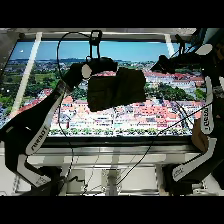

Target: Fold the clothes and pants, and hang the long-sleeved shirts on hangers.

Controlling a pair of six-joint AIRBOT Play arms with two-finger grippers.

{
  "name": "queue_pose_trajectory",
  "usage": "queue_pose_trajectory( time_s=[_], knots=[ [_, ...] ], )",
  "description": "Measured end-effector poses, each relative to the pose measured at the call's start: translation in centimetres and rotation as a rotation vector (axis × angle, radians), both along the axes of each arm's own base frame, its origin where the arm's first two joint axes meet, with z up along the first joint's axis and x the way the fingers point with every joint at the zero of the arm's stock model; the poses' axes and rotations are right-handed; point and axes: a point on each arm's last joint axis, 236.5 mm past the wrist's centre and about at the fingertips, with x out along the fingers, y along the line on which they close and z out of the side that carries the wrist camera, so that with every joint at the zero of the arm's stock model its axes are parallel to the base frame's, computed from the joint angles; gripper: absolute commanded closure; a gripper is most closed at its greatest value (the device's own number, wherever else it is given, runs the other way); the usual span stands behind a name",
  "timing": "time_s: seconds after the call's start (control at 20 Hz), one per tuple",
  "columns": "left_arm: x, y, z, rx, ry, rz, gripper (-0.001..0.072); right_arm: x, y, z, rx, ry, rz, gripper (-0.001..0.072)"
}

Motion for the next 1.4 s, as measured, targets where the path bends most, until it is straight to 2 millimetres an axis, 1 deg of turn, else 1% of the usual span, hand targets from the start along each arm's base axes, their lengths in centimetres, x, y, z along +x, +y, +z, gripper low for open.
queue_pose_trajectory(
  time_s=[0.1,0.2,0.25,0.35,0.45,0.55,0.65,0.7,0.75,0.8,0.85,0.9,1.0,1.1,1.15,1.2,1.3,1.4],
  knots=[
    [0.7,0.4,-3.2,0.034,0.038,0.013,0.0689,-0.1,0.4,0.0,0.01,0.002,0.01,0.0591],
    [0.9,0.2,-6.3,0.056,0.077,0.015,0.0688,-0.1,0.5,-0.1,0.014,0.005,0.015,0.0592],
    [0.9,-0.1,-7.4,0.065,0.087,0.013,0.0687,-0.1,0.6,-0.1,0.014,0.004,0.016,0.0593],
    [0.3,-1.2,-9.0,0.079,0.101,-0.007,0.0687,-0.1,0.5,-0.2,0.01,0.004,0.016,0.0593],
    [-0.7,-3.0,-9.9,0.104,0.096,-0.049,0.0687,0.0,0.0,-0.6,-0.014,0.002,0.009,0.0593],
    [-2.8,-5.3,-11.0,0.146,0.113,-0.12,0.0687,0.2,-0.5,-1.0,-0.041,0.001,0.001,0.0593],
    [-5.8,-7.3,-12.4,0.203,0.158,-0.208,0.0687,0.3,-0.8,-1.2,-0.057,-0.001,-0.004,0.0593],
    [-7.6,-8.4,-13.1,0.219,0.196,-0.251,0.0687,0.4,-0.9,-1.2,-0.063,-0.002,-0.006,0.0592],
    [-9.5,-9.3,-13.7,0.229,0.242,-0.294,0.0687,0.5,-1.0,-1.3,-0.067,-0.005,-0.011,0.0549],
    [-11.4,-10.2,-14.1,0.24,0.282,-0.337,0.0687,0.5,-1.1,-1.3,-0.07,-0.004,-0.017,0.0258],
    [-13.2,-11.0,-14.5,0.247,0.321,-0.38,0.0686,0.7,-1.2,-1.3,-0.072,-0.006,-0.024,-0.0008],
    [-15.2,-11.8,-14.8,0.258,0.356,-0.427,0.0686,0.8,-1.2,-1.3,-0.072,-0.008,-0.027,0.001],
    [-18.4,-12.9,-15.0,0.279,0.406,-0.503,0.0686,0.7,-0.9,-1.4,-0.08,-0.005,-0.026,0.001],
    [-20.6,-13.2,-14.6,0.3,0.438,-0.558,0.0686,0.5,-0.8,-2.3,-0.133,0.008,-0.014,0.001],
    [-21.3,-13.1,-14.1,0.313,0.445,-0.578,0.0686,0.2,-1.1,-3.0,-0.179,0.021,-0.008,0.001],
    [-21.6,-12.6,-13.3,0.335,0.437,-0.592,0.0686,0.0,-1.4,-3.8,-0.222,0.038,-0.003,0.0011],
    [-21.5,-11.3,-11.4,0.395,0.394,-0.601,0.0686,-0.4,-1.5,-5.3,-0.271,0.077,0.005,0.001],
    [-20.8,-9.6,-9.0,0.46,0.326,-0.589,0.0686,-1.1,-0.9,-6.6,-0.296,0.122,0.028,0.001]
  ],
)
